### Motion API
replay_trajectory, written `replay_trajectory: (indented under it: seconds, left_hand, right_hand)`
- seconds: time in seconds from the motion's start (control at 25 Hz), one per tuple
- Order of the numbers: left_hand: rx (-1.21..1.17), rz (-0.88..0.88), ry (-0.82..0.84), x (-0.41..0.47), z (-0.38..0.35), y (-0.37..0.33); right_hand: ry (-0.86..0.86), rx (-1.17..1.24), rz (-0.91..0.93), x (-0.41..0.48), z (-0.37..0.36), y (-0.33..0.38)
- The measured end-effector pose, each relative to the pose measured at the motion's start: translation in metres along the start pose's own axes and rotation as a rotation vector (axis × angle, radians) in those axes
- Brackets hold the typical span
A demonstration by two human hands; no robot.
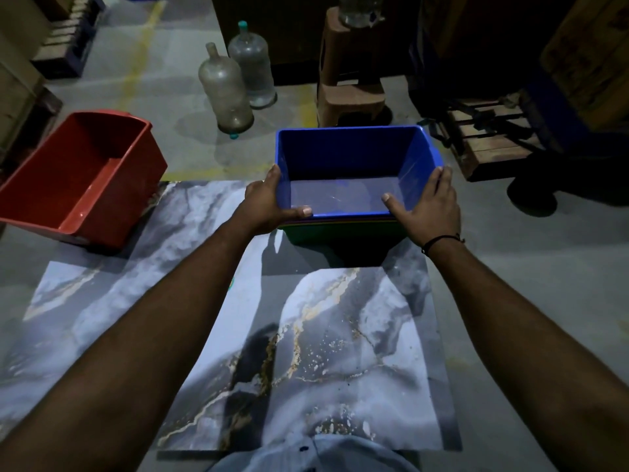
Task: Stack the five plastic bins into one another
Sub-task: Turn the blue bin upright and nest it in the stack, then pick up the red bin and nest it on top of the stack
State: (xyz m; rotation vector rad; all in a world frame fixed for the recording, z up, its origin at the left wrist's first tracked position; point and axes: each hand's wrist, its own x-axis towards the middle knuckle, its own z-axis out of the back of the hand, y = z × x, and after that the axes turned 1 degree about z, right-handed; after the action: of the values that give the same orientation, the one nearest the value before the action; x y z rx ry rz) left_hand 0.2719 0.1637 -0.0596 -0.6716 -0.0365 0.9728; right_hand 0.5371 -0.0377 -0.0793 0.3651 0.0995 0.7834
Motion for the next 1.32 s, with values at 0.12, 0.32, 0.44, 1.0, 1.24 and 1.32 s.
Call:
replay_trajectory:
  seconds: [0.12, 0.32, 0.44, 1.0, 1.24, 1.32]
  left_hand:
    - [-0.005, 0.004, -0.034, -0.007, -0.004, -0.003]
    - [-0.001, -0.007, -0.147, -0.040, -0.018, -0.007]
    - [0.054, -0.057, -0.126, -0.074, -0.028, 0.007]
    - [0.427, -0.162, -0.394, -0.127, 0.086, 0.206]
    - [0.436, 0.119, -0.400, -0.132, 0.145, 0.276]
    - [0.391, 0.174, -0.297, -0.131, 0.154, 0.296]
  right_hand:
    - [-0.015, -0.024, -0.002, 0.001, -0.004, -0.004]
    - [0.006, -0.034, -0.066, -0.005, -0.001, 0.002]
    - [-0.206, 0.007, -0.094, -0.048, -0.015, 0.024]
    - [-0.225, -0.088, 0.382, -0.170, -0.097, 0.244]
    - [-0.193, -0.084, 0.469, -0.204, -0.120, 0.291]
    - [-0.163, -0.085, 0.505, -0.214, -0.124, 0.296]
